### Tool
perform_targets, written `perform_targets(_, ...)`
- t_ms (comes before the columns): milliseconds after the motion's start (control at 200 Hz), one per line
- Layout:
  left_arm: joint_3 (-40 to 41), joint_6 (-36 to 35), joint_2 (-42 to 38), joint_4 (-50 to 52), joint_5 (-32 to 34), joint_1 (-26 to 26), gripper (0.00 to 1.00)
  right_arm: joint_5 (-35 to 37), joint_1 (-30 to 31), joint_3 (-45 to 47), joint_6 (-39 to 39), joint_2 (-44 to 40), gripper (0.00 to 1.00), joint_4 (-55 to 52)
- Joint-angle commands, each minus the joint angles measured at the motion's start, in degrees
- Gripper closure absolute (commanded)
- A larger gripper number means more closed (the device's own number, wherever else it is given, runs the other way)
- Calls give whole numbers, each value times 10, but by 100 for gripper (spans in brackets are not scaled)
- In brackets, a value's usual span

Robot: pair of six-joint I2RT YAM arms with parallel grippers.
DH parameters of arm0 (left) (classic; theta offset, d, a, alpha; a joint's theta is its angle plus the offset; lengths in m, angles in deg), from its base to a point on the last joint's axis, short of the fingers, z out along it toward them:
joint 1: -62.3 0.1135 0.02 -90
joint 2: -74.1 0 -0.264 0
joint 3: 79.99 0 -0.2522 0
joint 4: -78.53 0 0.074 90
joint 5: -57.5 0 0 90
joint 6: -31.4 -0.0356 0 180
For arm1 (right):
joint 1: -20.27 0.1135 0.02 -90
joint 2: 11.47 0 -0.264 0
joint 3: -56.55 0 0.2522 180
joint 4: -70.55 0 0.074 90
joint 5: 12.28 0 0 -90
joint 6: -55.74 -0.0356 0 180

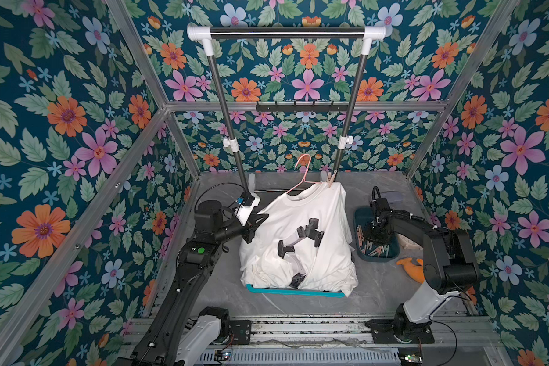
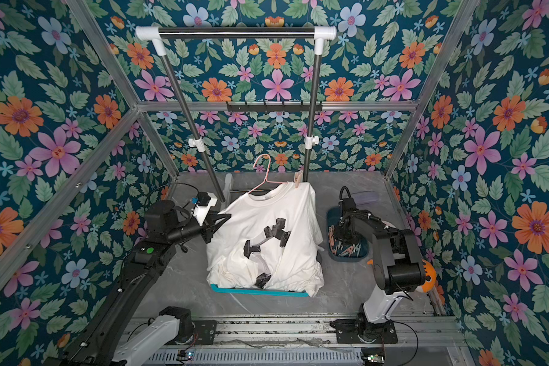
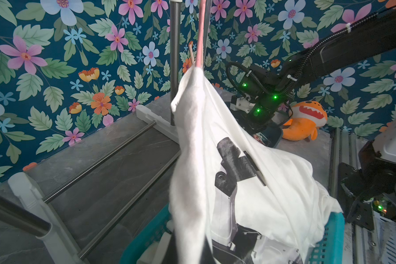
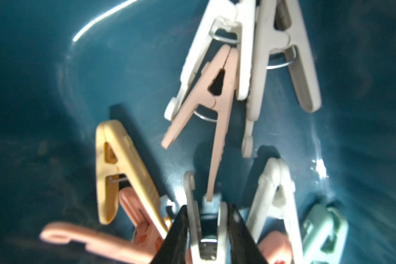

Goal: Use clothespins to secure the t-shirt on both sides of the hanger
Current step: Pick up the clothespin from the storage box.

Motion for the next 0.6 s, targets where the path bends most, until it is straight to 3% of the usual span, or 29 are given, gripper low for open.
perform_targets(0, -6, 2, -2, -40, -6, 0, 100, -6, 0, 3, 10, -9, 73, -12)
perform_targets(205, -6, 3, -2, -40, -6, 0, 100, -5, 0, 7, 17, -19, 73, 2)
perform_targets(595, -4, 2, -7, -39, 0, 0, 100, -5, 9, -28, 23, 43, 72, -28)
